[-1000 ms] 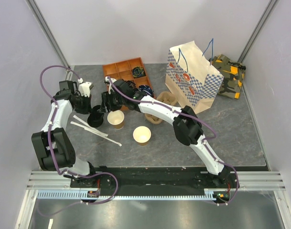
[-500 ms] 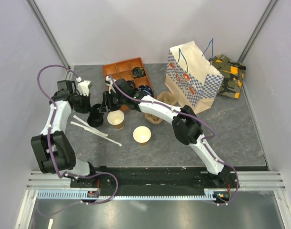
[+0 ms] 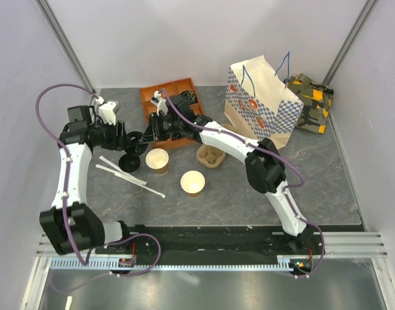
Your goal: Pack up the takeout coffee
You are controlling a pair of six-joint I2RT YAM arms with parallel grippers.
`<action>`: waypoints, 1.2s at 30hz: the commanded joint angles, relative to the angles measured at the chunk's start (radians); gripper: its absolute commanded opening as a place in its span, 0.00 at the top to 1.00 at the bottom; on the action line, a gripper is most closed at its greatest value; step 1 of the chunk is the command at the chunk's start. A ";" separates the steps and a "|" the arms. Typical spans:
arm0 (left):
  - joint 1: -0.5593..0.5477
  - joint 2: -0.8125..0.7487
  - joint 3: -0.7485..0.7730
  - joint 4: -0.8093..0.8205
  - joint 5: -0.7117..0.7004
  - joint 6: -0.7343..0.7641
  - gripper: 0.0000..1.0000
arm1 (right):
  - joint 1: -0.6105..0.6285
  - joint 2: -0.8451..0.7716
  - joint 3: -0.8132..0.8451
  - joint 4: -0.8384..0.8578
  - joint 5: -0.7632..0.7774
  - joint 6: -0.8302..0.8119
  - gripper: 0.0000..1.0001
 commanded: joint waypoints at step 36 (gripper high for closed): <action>-0.002 -0.677 -0.565 0.220 0.940 -1.455 0.00 | 0.206 -1.116 -1.673 1.573 0.254 -2.605 1.00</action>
